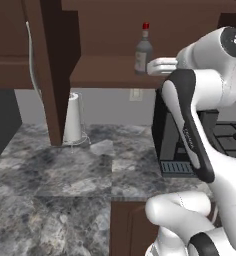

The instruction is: There is a bowl on the dining counter. Grab a lemon wedge from the fridge and place it in the bowl. Then get the liquor bottle and glass cup from the cabinet and place them next to the bowl.

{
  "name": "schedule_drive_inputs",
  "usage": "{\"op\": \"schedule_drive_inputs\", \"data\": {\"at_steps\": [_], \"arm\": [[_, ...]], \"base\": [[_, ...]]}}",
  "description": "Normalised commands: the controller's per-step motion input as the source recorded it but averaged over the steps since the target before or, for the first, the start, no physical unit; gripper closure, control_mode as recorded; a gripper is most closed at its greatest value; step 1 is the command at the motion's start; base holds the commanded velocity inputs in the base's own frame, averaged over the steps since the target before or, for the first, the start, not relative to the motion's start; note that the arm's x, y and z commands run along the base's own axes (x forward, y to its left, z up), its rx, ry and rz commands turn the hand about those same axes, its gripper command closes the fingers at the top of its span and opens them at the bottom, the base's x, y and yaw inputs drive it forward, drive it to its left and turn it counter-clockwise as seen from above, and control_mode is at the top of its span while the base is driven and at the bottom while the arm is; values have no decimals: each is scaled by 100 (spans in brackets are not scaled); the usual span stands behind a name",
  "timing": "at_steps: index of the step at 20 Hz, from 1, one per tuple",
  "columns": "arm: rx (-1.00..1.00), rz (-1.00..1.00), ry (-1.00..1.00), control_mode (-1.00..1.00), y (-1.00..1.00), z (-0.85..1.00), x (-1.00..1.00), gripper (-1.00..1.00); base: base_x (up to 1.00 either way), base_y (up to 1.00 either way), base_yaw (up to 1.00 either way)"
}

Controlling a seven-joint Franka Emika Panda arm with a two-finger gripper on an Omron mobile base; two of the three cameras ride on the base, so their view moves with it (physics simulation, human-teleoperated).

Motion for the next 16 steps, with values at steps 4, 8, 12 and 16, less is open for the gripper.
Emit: {"op": "schedule_drive_inputs", "data": {"at_steps": [4, 8, 12, 16], "arm": [[0, 0, 0, -100, 1, 15, 70, -100], [0, 0, 0, -100, 0, 10, 73, -100], [0, 0, 0, -100, 0, 9, 67, -100], [0, 0, -2, -100, 0, 17, 54, -100]], "base": [[0, 0, 0], [0, 0, 0], [0, 0, 0], [0, 0, 0]]}}
